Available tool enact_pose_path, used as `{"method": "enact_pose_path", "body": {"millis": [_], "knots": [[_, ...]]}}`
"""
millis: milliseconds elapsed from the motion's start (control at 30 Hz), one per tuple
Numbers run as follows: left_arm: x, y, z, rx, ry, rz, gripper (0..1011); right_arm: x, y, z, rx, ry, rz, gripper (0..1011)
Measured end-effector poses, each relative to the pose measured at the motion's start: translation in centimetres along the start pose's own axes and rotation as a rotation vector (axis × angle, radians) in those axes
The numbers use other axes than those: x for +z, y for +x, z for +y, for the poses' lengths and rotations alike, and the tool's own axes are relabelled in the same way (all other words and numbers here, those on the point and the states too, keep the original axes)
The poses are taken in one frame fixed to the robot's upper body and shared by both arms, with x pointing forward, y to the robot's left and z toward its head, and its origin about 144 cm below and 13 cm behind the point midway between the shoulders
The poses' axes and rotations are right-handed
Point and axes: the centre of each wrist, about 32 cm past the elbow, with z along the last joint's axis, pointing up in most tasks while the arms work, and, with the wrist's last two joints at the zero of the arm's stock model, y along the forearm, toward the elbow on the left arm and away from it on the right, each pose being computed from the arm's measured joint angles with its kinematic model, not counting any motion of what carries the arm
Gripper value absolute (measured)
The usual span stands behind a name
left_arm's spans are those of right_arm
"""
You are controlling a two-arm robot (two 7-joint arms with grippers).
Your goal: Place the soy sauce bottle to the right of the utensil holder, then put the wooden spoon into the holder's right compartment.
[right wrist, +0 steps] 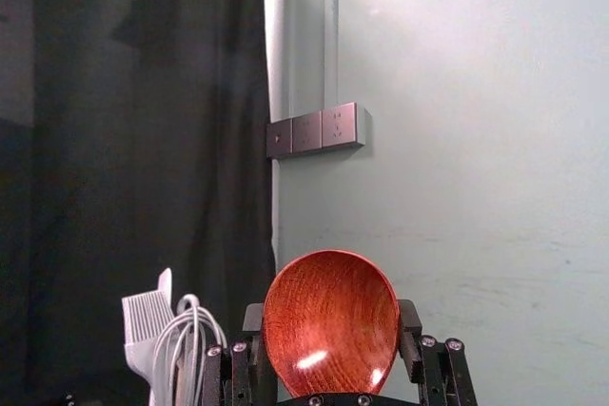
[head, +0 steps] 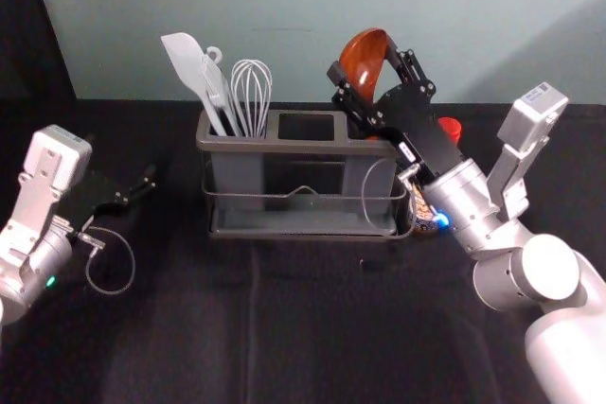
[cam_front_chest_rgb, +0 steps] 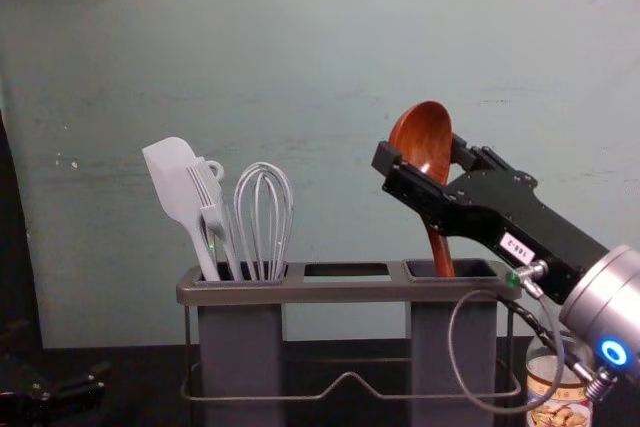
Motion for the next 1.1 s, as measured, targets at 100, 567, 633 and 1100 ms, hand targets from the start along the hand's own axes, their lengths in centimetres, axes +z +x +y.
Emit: {"method": "enact_pose_path", "body": {"millis": [100,567,633,1100], "knots": [[0.00,0.00,0.00,0.000,0.000,0.000,1000,-0.10,-0.02,-0.10,0.003,-0.003,0.003,837],[0.00,0.00,0.00,0.000,0.000,0.000,1000,-0.21,-0.04,-0.16,0.011,-0.007,0.005,837],[0.00,0.00,0.00,0.000,0.000,0.000,1000,-0.15,-0.03,-0.12,0.013,-0.007,0.004,837],[0.00,0.00,0.00,0.000,0.000,0.000,1000,-0.08,-0.13,-0.15,0.002,-0.002,0.016,998]]}}
